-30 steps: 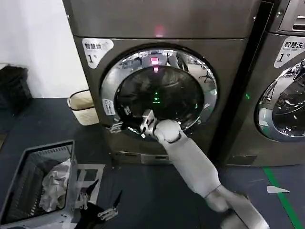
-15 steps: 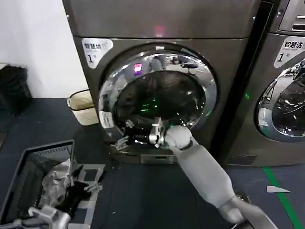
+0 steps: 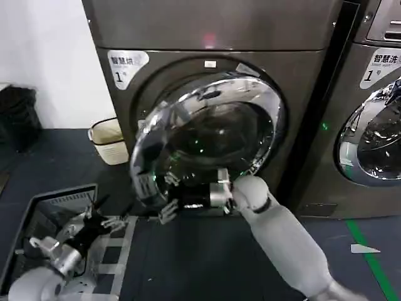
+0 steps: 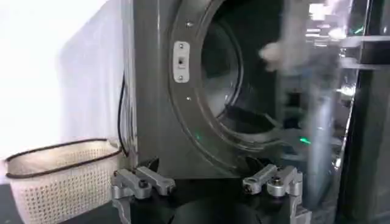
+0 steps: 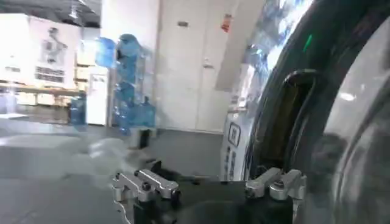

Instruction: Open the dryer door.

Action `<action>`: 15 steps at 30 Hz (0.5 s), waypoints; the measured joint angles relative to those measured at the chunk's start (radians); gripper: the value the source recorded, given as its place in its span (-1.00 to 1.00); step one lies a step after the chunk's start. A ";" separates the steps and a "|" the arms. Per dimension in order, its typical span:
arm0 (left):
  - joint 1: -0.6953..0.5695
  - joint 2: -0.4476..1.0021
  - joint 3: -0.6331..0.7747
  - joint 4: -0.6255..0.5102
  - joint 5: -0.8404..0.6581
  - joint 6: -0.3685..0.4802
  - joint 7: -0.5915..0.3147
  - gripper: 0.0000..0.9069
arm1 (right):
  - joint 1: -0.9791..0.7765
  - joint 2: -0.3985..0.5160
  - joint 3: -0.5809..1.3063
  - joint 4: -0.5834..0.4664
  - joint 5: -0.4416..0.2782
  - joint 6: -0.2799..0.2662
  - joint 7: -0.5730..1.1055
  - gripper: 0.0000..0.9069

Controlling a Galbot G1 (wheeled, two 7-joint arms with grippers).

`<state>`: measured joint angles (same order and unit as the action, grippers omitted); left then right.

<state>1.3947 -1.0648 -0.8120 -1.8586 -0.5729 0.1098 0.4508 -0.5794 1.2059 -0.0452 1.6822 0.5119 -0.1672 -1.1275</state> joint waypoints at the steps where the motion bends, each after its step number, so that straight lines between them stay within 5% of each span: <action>1: -0.013 0.014 0.008 0.005 -0.020 0.009 0.011 1.00 | -0.012 -0.013 0.008 0.013 0.011 0.006 -0.019 1.00; 7: -0.093 0.099 0.064 0.032 -0.112 0.113 0.037 1.00 | -0.081 -0.080 0.057 0.064 0.046 0.056 -0.094 1.00; 15: -0.248 0.188 0.207 0.130 -0.207 0.098 0.096 1.00 | -0.167 -0.146 0.171 0.058 0.108 0.119 -0.221 1.00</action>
<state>1.1464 -0.8764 -0.6052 -1.7288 -0.7797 0.2078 0.5470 -0.7465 1.0601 0.1258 1.7405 0.6195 -0.0479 -1.3483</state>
